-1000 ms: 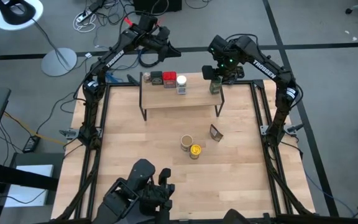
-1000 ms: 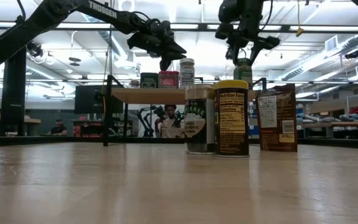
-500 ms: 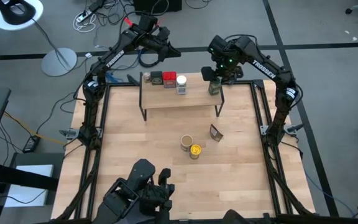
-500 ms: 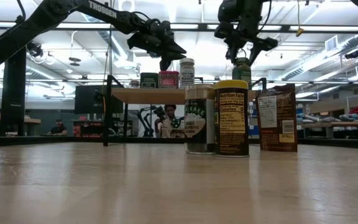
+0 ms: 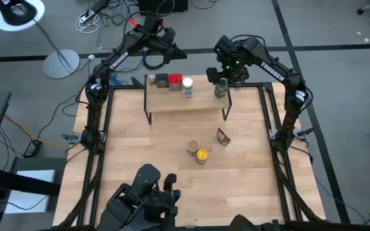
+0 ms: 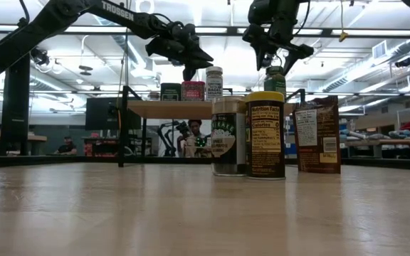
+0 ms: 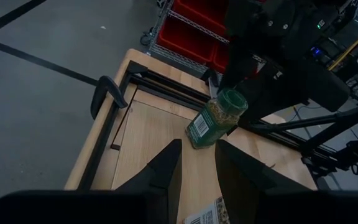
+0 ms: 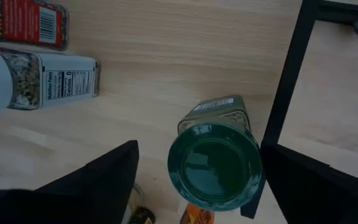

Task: Shelf spices
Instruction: Put the green seasoning bottle on the shelf

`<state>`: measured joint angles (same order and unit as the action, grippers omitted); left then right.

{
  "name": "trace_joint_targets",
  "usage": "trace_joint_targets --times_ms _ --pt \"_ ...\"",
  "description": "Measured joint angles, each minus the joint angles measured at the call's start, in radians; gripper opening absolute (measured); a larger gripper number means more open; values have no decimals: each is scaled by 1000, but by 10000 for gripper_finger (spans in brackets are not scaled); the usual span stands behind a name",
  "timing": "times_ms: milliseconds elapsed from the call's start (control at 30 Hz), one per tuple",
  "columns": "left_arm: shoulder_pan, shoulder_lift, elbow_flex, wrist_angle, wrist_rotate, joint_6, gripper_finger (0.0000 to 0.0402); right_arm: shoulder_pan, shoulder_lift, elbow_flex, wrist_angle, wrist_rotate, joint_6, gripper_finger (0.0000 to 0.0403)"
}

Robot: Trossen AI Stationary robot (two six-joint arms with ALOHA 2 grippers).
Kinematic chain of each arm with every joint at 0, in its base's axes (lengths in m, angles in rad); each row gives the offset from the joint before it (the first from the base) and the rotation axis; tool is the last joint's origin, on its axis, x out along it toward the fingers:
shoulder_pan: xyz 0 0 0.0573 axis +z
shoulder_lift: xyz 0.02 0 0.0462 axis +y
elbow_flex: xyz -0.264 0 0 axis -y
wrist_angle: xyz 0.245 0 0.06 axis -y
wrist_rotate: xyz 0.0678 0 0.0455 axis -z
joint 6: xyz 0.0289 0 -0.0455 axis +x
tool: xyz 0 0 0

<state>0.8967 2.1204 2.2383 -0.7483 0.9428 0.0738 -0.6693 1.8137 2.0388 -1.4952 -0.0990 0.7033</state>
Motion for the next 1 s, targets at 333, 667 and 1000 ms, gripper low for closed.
trace_joint_targets --times_ms 333,667,1000 --pt "0 0 0 -4 0 0 101 -5 -4 1 68 0 0 350" --pt "0 0 0 -5 0 3 102 -21 -10 163 106 84 -30 348" --pt "1 0 0 26 0 28 102 26 -112 279 161 206 -177 328"
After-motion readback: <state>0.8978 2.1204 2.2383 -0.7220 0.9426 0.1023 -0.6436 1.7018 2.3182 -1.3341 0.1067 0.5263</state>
